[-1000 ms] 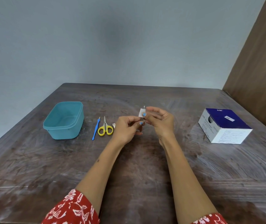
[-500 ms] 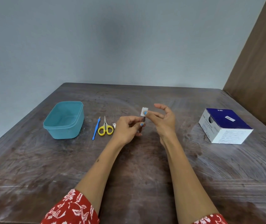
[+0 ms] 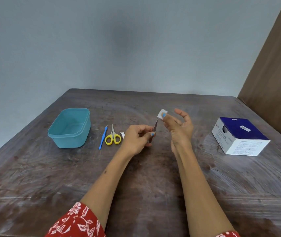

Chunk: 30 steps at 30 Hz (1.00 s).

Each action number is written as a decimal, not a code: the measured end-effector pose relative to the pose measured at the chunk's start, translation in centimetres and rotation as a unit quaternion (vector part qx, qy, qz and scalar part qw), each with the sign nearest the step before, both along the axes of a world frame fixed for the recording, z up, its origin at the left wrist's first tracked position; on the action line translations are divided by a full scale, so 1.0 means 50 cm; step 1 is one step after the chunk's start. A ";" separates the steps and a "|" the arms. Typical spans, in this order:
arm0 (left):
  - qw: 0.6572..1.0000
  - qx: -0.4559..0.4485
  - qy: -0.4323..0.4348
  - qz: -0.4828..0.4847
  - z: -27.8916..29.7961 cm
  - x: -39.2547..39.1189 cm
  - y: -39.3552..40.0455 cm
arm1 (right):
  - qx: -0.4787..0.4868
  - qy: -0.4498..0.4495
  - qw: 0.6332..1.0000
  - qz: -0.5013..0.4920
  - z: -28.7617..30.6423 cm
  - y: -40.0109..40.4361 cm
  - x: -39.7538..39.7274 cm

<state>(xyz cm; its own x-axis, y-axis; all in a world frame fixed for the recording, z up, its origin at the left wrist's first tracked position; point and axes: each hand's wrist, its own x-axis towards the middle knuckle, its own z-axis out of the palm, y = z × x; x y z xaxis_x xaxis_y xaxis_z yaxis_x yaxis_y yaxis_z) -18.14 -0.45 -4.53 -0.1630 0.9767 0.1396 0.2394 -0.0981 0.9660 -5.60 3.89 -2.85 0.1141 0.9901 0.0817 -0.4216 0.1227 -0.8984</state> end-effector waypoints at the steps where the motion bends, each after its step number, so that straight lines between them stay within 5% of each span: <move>1: 1.000 0.005 -0.001 0.009 0.002 -0.001 0.000 | -0.005 0.023 1.000 -0.018 0.000 0.002 0.002; 8: 0.982 0.060 -0.010 0.178 0.056 -0.075 -0.022 | 0.008 -0.055 0.998 -0.024 -0.028 -0.004 -0.023; 11: 0.955 0.073 0.112 0.264 0.110 -0.171 -0.047 | 0.031 -0.099 0.995 -0.002 -0.037 -0.007 -0.043; 15: 0.875 -0.001 0.300 0.380 0.159 -0.284 -0.074 | 0.052 -0.151 0.987 0.019 -0.045 -0.010 -0.052; 23: 0.846 -0.182 0.379 0.328 0.122 -0.344 -0.069 | 0.071 -0.213 0.974 0.018 -0.043 -0.016 -0.060; 30: 0.835 -0.201 0.393 0.328 0.100 -0.341 -0.061 | 0.063 -0.233 0.970 0.013 -0.043 -0.021 -0.055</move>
